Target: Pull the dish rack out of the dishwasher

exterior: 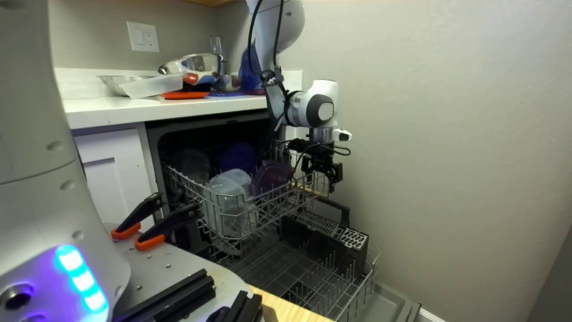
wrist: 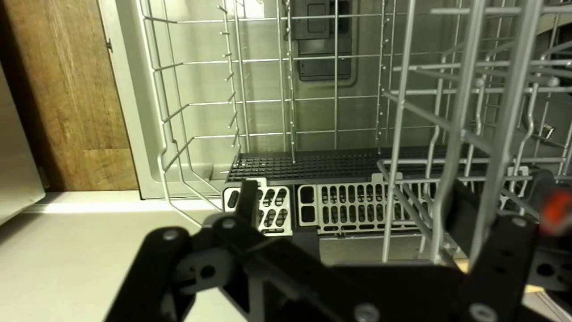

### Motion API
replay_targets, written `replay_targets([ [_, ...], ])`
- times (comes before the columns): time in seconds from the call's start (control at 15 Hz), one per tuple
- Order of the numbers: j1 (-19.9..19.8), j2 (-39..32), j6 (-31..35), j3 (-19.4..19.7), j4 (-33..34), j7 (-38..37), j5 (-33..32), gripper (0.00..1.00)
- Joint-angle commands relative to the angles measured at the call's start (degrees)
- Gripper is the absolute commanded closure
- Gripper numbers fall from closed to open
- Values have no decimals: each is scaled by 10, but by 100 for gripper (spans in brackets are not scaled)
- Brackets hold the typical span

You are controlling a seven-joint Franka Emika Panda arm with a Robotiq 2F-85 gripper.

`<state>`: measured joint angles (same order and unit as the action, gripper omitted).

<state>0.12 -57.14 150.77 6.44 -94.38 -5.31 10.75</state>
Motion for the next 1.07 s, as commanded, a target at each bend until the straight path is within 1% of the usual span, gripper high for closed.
replay_targets([
  [0.0, -6, 40, 3, 30, -54, -28, -28, 0],
  [0.27, -1, 50, -3, 57, -67, -37, -42, 0],
  [0.47, 3, 56, -4, 68, -73, -46, -58, 0],
  [0.8, 2, 65, -1, 76, -88, -55, -73, 0],
  [1.0, -4, 61, 2, 71, -95, -56, -69, 0],
])
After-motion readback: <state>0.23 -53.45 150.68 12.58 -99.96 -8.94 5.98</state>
